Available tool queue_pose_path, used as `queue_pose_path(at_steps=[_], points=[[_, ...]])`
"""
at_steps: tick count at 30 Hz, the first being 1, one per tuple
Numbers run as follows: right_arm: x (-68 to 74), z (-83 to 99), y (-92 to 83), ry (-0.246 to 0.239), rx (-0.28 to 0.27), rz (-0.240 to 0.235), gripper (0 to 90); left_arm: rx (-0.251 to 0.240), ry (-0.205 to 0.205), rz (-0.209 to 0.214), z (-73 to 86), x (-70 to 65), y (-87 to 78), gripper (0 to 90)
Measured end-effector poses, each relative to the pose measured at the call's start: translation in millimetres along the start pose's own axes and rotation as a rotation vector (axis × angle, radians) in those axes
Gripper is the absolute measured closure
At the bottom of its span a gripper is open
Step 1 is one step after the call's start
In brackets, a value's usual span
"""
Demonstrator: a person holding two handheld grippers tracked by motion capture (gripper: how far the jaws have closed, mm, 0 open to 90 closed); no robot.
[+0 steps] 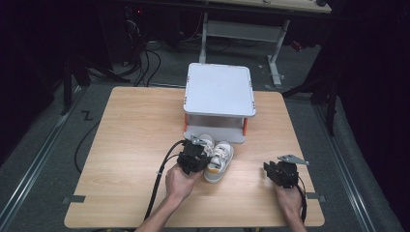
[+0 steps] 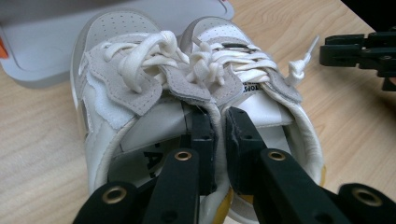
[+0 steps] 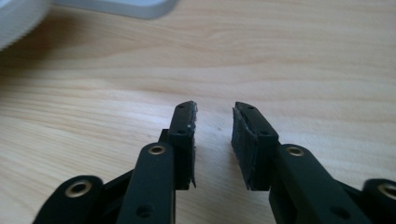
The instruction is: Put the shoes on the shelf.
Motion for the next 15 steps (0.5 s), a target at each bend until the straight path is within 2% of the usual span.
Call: queue_pose_path(at_steps=[1, 5, 6, 7, 8, 11, 15], points=[[4.1, -5.6, -4.4, -0.009, -0.018, -0.025, 72.1, -0.008, -0.01, 0.008, -3.0, 2.8, 2.0, 82.6], [9.4, -14.4, -10.4, -0.023, -0.039, -0.058, 72.4, -0.01, -0.012, 0.005, -8.0, 7.8, 6.6, 82.6], [12.9, -20.9, -13.5, -0.046, -0.05, -0.071, 70.6, -0.011, -0.012, -0.001, -10.7, 9.1, 8.5, 82.5], [12.9, -20.9, -13.5, -0.046, -0.05, -0.071, 70.6, -0.011, -0.012, -0.001, -10.7, 9.1, 8.5, 82.5], [16.5, -29.7, -16.7, -0.075, -0.072, -0.077, 68.7, -0.008, 0.0, -0.01, -14.0, 11.2, 10.6, 82.5], [19.8, -37.9, -19.7, -0.084, -0.083, -0.085, 68.5, -0.004, 0.004, -0.014, -16.9, 13.2, 13.0, 82.5], [30.0, -65.0, -30.8, -0.088, -0.133, -0.124, 68.3, -0.001, 0.006, -0.027, -22.3, 18.0, 17.7, 82.5]])
Point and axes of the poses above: each handheld gripper's, and its own axes: y roughly forward along the jaws, z roughly out of its underside, x roughly to its left, the point moved 8 cm from there along y, roughly forward along the jaws, and after that the axes turned 8 degrees about z, right-handed, at the moved point
